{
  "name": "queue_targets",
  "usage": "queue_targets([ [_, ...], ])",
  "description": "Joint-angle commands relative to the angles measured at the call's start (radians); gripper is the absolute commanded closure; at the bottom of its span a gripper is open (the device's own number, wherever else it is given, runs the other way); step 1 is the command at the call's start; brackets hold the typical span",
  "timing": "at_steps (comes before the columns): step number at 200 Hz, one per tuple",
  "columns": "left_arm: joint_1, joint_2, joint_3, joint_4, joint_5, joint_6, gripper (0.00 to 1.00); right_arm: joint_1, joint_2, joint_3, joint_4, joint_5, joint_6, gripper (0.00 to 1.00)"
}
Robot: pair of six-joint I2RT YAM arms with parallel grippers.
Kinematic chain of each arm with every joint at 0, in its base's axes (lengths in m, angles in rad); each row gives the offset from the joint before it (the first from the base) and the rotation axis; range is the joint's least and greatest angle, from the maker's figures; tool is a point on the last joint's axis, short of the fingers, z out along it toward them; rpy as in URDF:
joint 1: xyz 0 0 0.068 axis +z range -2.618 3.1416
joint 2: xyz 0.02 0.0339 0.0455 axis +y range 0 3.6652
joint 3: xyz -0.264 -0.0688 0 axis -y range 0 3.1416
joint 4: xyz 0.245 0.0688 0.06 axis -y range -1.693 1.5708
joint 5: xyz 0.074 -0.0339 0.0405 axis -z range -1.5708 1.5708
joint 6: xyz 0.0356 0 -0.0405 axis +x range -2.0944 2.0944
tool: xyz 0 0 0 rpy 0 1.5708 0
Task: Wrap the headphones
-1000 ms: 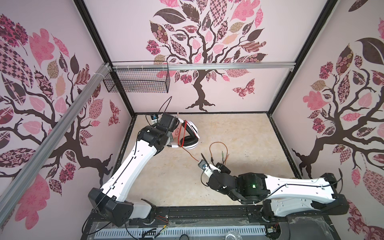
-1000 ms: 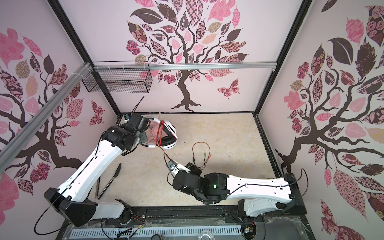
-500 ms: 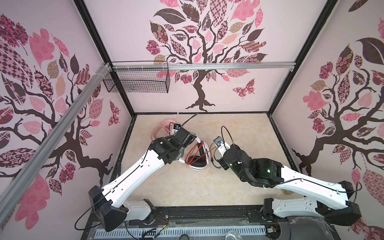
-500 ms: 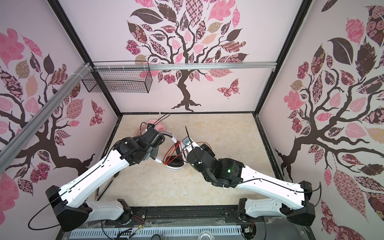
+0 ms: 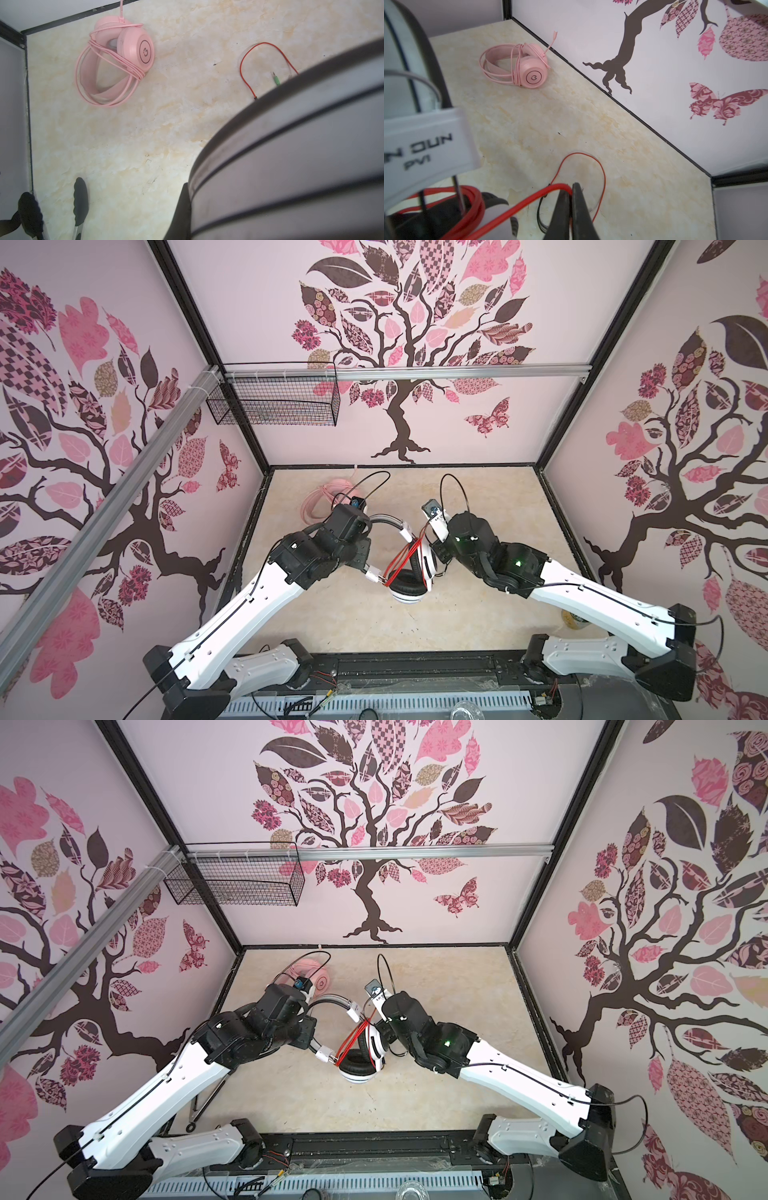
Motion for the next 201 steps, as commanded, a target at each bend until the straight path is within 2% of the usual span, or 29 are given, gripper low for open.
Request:
queue_targets([
  [1,-0.003,-0.031,0.006,0.037,0.092,-0.001,1.0,-0.082,-0.014,-0.035,0.092,-0.151,0.04,1.0],
  [20,-0.003,-0.022,0.038,0.015,0.091,-0.035,1.0,-0.123,-0.02,-0.075,0.143,-0.231,0.077,1.0],
  [58,0.01,-0.033,0.092,0.019,0.243,-0.069,1.0,-0.221,-0.006,-0.179,0.277,-0.46,0.152,0.92],
  [88,0.042,-0.024,0.175,-0.019,0.28,-0.128,1.0,-0.32,0.027,-0.273,0.412,-0.635,0.245,0.89],
  [123,0.135,-0.003,0.233,-0.027,0.389,-0.197,1.0,-0.337,0.112,-0.332,0.53,-0.714,0.311,0.85],
  [179,0.172,0.053,0.347,-0.085,0.299,-0.298,1.0,-0.337,0.233,-0.385,0.674,-0.809,0.388,0.85],
  [201,0.189,0.071,0.389,-0.091,0.281,-0.322,1.0,-0.337,0.24,-0.408,0.692,-0.807,0.387,0.79],
])
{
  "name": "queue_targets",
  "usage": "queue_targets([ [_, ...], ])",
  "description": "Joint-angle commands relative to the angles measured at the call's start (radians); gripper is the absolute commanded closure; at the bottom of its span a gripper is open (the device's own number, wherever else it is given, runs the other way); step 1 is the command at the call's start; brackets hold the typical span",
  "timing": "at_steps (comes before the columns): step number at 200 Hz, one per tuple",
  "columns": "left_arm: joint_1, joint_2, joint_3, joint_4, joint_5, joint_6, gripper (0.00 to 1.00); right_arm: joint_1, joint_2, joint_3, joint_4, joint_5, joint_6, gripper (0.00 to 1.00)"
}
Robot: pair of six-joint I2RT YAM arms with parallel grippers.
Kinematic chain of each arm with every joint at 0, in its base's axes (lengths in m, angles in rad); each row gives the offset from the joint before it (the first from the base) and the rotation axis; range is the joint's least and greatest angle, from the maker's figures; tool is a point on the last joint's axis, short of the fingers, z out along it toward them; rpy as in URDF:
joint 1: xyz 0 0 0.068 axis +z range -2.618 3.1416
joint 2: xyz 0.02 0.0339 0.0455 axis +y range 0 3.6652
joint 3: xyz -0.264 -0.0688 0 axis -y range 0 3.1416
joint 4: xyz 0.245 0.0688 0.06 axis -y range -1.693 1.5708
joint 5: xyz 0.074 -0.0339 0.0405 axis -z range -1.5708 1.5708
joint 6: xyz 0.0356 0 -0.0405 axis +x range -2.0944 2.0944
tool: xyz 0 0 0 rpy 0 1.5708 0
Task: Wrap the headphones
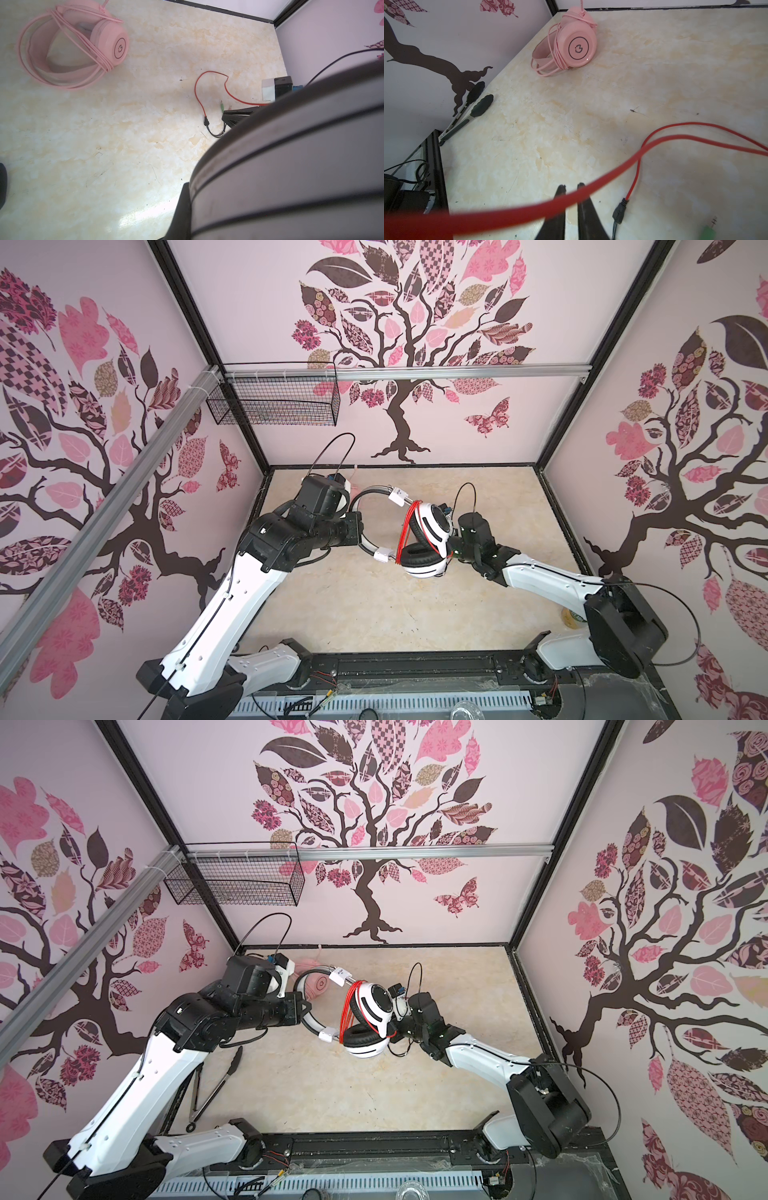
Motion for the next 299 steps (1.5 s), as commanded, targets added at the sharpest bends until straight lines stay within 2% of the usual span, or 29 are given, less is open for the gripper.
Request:
queue_targets([
  [1,0.017,0.004,0.096,0.033,-0.016,-0.078,1.0,-0.001,0.021,-0.014,0.069,-0.036,0.027,0.79],
  [17,0.017,0.014,0.122,0.03,-0.057,-0.095,1.0,-0.001,0.003,-0.044,0.074,0.003,0.03,0.69],
  [69,0.035,0.068,0.186,0.009,-0.207,-0.122,1.0,-0.002,-0.149,-0.155,0.069,0.07,0.06,0.58],
  [106,0.163,0.088,0.152,0.057,-0.135,-0.17,1.0,-0.019,-0.174,-0.121,-0.017,0.14,0.044,0.51],
  [130,0.272,0.084,0.095,0.093,-0.137,-0.207,1.0,-0.069,-0.077,-0.053,-0.015,0.105,0.083,0.42],
  [146,0.329,0.08,0.07,0.097,-0.111,-0.218,1.0,-0.076,0.03,0.029,-0.032,0.082,0.059,0.38],
  [180,0.351,0.037,0.017,0.148,-0.08,-0.223,1.0,-0.076,0.253,0.234,-0.066,0.051,-0.01,0.3],
  [196,0.358,0.02,0.011,0.152,-0.079,-0.222,1.0,-0.074,0.334,0.33,-0.076,0.052,-0.052,0.29],
  [232,0.376,0.005,-0.019,0.175,-0.039,-0.226,1.0,-0.048,0.481,0.524,-0.109,0.024,-0.211,0.26],
  [247,0.384,0.007,-0.025,0.182,-0.01,-0.229,1.0,-0.037,0.533,0.568,-0.071,-0.043,-0.24,0.26],
  [266,0.389,0.003,-0.034,0.194,0.024,-0.233,1.0,-0.026,0.583,0.594,0.013,-0.155,-0.217,0.26],
  [286,0.392,0.0,-0.043,0.201,0.039,-0.235,1.0,-0.005,0.601,0.571,0.13,-0.275,-0.185,0.26],
  [299,0.392,-0.002,-0.046,0.202,0.041,-0.237,1.0,0.001,0.6,0.514,0.266,-0.347,-0.123,0.26],
])
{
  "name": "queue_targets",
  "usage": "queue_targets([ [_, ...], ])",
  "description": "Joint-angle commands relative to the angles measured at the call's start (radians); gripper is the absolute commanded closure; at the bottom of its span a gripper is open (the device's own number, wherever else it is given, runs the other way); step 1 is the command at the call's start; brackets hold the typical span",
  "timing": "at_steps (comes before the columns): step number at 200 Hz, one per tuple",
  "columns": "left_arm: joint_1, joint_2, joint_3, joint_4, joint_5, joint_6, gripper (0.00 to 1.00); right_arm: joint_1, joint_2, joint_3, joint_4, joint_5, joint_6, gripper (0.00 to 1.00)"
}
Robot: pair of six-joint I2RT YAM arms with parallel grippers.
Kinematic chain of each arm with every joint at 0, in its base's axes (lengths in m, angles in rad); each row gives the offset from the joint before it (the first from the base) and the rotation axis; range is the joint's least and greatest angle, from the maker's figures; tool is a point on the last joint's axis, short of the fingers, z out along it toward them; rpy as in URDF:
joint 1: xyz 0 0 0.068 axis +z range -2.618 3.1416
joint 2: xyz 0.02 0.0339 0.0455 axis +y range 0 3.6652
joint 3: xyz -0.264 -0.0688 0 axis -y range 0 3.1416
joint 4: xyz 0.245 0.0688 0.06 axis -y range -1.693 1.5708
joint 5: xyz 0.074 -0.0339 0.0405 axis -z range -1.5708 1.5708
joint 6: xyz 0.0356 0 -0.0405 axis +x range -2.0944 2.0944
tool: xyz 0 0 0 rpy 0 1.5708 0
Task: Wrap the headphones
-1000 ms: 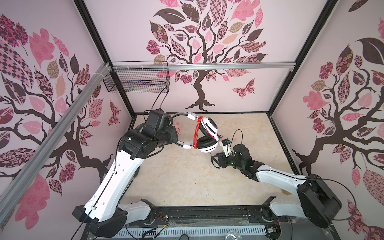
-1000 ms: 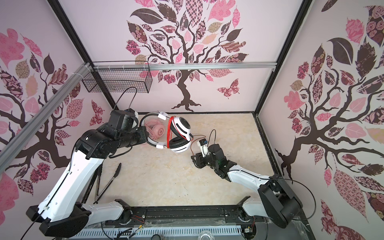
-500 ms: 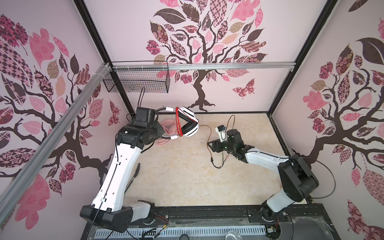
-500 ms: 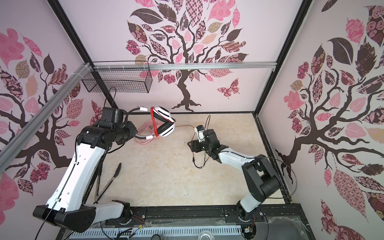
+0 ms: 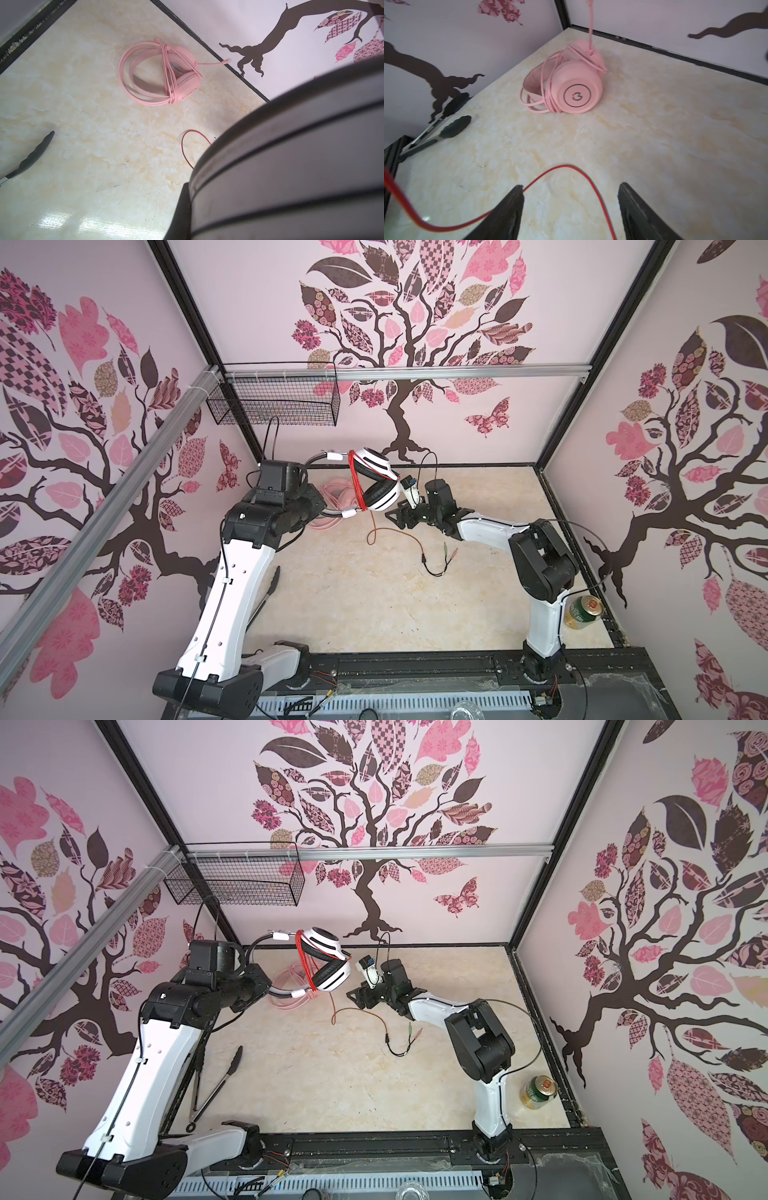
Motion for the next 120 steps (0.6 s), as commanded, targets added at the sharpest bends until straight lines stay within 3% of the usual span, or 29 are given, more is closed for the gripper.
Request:
queue_targets([
  [1,0.007,-0.024,-0.014,0.096,0.056,-0.034,1.0,0.019,0.034,-0.051,0.226,-0.195,0.066,0.26],
  [33,0.008,-0.031,-0.023,0.108,0.072,-0.038,1.0,0.018,0.025,-0.179,0.515,-0.292,0.249,0.27],
  [55,0.012,-0.029,-0.023,0.108,0.084,-0.039,1.0,0.02,0.037,-0.221,0.615,-0.315,0.336,0.29],
  [88,0.021,-0.031,-0.029,0.114,0.101,-0.041,1.0,0.035,0.047,-0.232,0.623,-0.301,0.34,0.3],
  [120,0.024,-0.034,-0.031,0.118,0.103,-0.041,1.0,0.09,0.061,-0.187,0.507,-0.253,0.253,0.31],
])
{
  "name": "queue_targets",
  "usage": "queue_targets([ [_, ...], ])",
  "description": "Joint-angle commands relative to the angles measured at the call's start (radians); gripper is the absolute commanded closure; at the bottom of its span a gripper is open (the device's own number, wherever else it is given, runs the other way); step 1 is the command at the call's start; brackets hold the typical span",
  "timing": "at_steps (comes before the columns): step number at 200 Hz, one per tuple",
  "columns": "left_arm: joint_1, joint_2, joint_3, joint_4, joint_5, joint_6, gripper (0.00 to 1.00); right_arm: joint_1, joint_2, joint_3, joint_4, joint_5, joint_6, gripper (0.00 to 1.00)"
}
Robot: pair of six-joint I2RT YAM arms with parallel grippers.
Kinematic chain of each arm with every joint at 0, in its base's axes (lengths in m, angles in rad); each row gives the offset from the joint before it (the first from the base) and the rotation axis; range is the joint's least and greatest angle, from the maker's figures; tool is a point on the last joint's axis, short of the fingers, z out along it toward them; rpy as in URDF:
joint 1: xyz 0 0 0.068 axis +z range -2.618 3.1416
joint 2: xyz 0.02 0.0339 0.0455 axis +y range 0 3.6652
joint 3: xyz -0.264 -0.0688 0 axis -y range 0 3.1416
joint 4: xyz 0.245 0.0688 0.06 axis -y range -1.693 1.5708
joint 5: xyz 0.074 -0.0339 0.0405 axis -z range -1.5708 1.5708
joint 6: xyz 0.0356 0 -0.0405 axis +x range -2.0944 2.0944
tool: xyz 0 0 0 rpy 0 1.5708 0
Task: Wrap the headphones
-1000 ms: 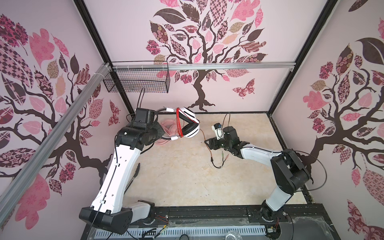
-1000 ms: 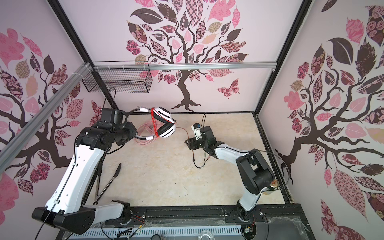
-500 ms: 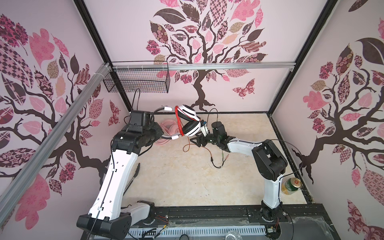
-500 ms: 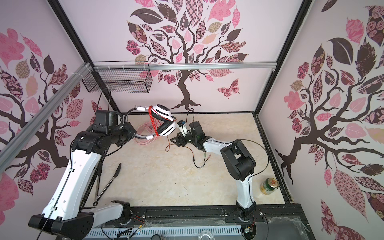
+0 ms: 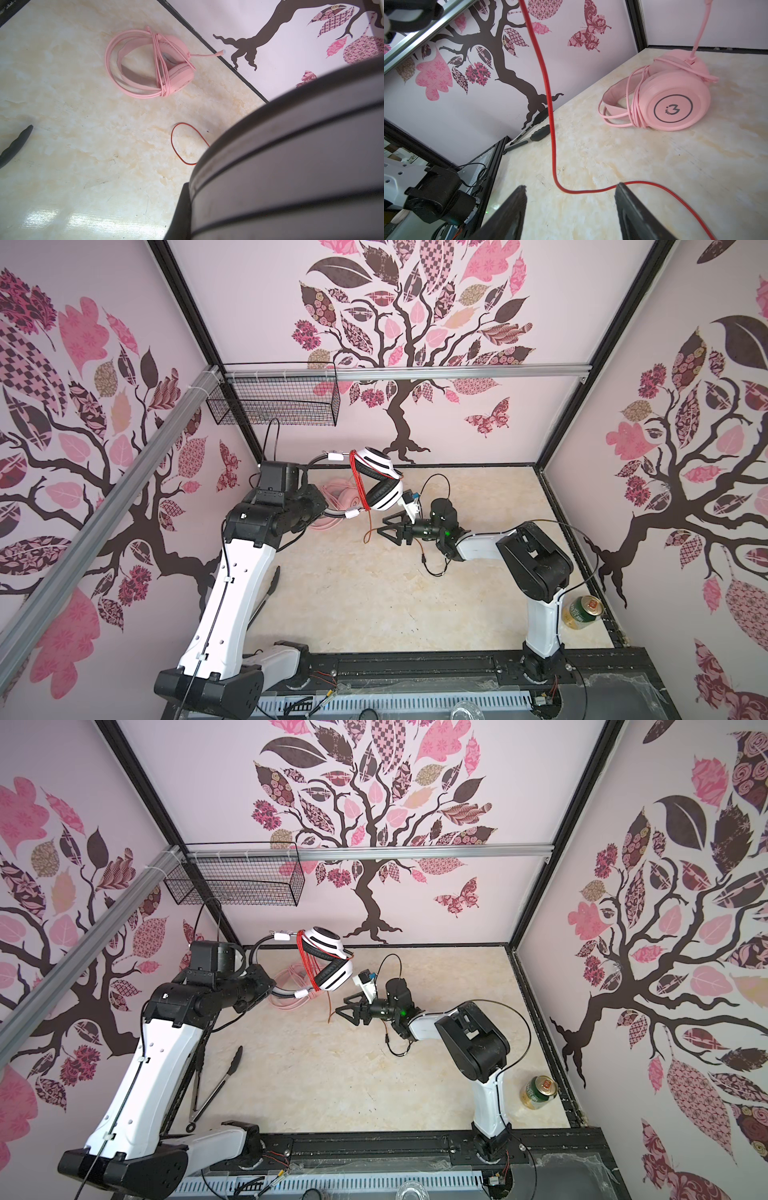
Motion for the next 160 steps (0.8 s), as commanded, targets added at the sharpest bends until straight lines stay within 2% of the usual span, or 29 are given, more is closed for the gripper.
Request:
queue_targets([
  [1,0.006,-0.033,-0.013,0.095,0.038,-0.023,1.0,0.049,0.051,0.051,-0.055,0.019,-0.05,0.31],
  [38,0.006,-0.035,-0.019,0.102,0.037,-0.024,1.0,0.089,0.114,0.108,-0.056,0.072,-0.031,0.37],
  [59,0.006,-0.035,-0.021,0.102,0.033,-0.024,1.0,0.102,0.141,0.126,-0.04,0.073,-0.017,0.45],
  [65,0.006,-0.035,-0.021,0.102,0.032,-0.024,1.0,0.106,0.145,0.128,-0.036,0.073,-0.016,0.49],
  [81,0.005,-0.033,-0.02,0.102,0.033,-0.024,1.0,0.114,0.152,0.127,-0.014,0.071,-0.005,0.68],
  [93,0.007,-0.032,-0.018,0.102,0.03,-0.024,1.0,0.118,0.152,0.116,0.005,0.069,0.002,0.75],
  [102,0.006,-0.032,-0.016,0.101,0.029,-0.023,1.0,0.122,0.147,0.1,0.02,0.073,0.007,0.78],
  [133,0.005,-0.031,-0.011,0.096,0.016,-0.023,1.0,0.136,0.096,-0.009,0.108,0.086,0.042,0.98],
  [160,0.006,-0.024,-0.015,0.091,0.0,-0.026,1.0,0.158,-0.023,-0.164,0.093,0.137,0.036,1.0],
])
